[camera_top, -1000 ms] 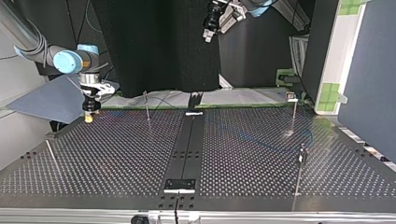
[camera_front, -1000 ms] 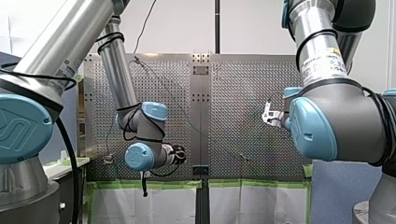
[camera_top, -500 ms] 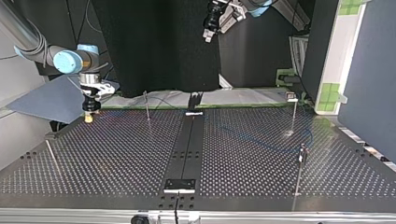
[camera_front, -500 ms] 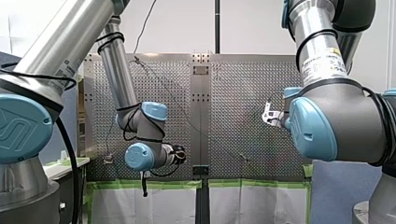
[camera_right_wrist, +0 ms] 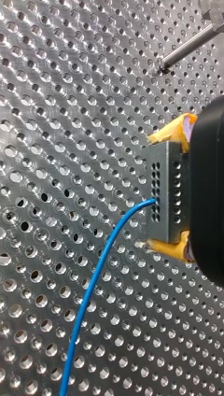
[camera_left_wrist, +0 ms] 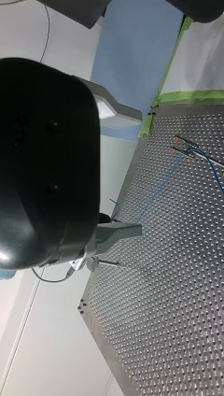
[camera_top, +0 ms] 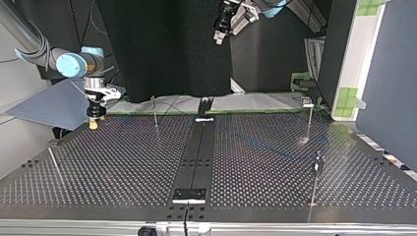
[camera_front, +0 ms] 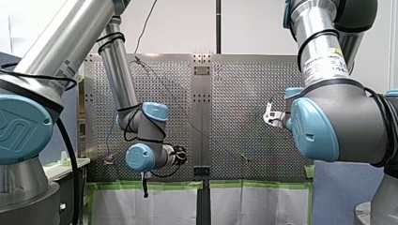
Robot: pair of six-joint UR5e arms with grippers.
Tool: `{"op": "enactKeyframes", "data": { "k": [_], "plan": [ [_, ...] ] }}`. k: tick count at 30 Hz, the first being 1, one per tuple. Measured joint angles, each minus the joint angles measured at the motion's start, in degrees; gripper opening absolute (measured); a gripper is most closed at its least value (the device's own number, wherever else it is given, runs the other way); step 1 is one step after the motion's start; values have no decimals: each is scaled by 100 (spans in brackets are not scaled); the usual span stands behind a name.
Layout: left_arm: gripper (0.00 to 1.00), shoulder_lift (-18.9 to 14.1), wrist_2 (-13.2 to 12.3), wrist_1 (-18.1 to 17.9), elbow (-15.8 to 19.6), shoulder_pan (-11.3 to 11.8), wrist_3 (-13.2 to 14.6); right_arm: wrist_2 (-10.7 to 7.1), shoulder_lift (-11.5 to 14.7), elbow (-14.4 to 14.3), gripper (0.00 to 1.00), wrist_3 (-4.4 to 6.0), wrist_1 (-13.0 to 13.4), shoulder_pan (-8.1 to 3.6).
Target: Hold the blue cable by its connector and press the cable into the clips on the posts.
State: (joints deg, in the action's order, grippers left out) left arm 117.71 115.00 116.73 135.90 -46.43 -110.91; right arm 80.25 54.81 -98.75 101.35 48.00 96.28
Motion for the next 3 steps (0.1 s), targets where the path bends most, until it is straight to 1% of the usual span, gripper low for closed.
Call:
{"op": "enactKeyframes", "data": {
  "k": [3],
  "plan": [
    [100, 0, 0, 0, 0, 0, 0, 0, 0, 0, 0, 0, 0, 0]
  ]
}}
